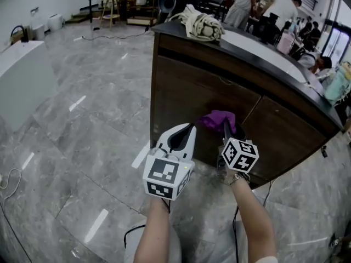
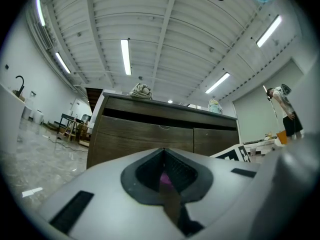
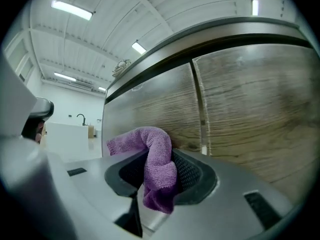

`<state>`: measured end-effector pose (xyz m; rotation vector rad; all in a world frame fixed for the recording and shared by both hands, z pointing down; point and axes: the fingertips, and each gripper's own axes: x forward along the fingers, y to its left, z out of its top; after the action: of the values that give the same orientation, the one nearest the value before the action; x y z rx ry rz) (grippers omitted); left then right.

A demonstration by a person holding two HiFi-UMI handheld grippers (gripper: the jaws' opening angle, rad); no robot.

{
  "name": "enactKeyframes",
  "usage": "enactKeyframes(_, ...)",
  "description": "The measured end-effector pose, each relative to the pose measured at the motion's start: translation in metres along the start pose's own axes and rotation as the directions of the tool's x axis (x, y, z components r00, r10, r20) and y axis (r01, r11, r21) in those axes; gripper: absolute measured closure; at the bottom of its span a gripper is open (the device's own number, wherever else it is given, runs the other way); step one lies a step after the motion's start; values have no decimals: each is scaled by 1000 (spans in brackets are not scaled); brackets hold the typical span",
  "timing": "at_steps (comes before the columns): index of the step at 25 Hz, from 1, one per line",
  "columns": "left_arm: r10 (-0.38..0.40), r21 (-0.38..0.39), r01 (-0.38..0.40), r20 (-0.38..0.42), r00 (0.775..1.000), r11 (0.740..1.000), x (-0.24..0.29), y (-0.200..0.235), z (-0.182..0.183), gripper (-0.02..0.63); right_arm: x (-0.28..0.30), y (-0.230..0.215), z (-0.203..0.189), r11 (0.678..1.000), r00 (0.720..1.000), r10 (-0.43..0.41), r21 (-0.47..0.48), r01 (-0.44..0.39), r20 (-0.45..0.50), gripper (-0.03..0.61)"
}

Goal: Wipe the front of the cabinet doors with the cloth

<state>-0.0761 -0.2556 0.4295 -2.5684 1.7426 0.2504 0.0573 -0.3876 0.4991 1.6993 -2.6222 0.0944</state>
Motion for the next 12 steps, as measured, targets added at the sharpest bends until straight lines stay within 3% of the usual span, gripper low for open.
enactKeyframes(4, -11, -10, 11, -9, 1000, 1000, 3, -3, -5, 607, -18, -24, -3, 995, 996, -95, -15, 94, -6, 437)
enactKeyframes(8, 21, -35, -21, 13, 1000, 999, -3, 13, -1, 607, -28, -35, -5, 974, 976, -217, 72, 217, 0, 437)
enactKeyframes(10, 37, -43, -36, 18, 999, 998, -8, 20, 1, 607, -27, -20, -5, 976, 982, -189, 112, 187, 10, 439)
enactKeyframes(12, 55, -51, -54, 19, 998, 997, -14, 29, 1, 607, -20, 9, -8, 991, 994, -107, 82, 106, 8, 439)
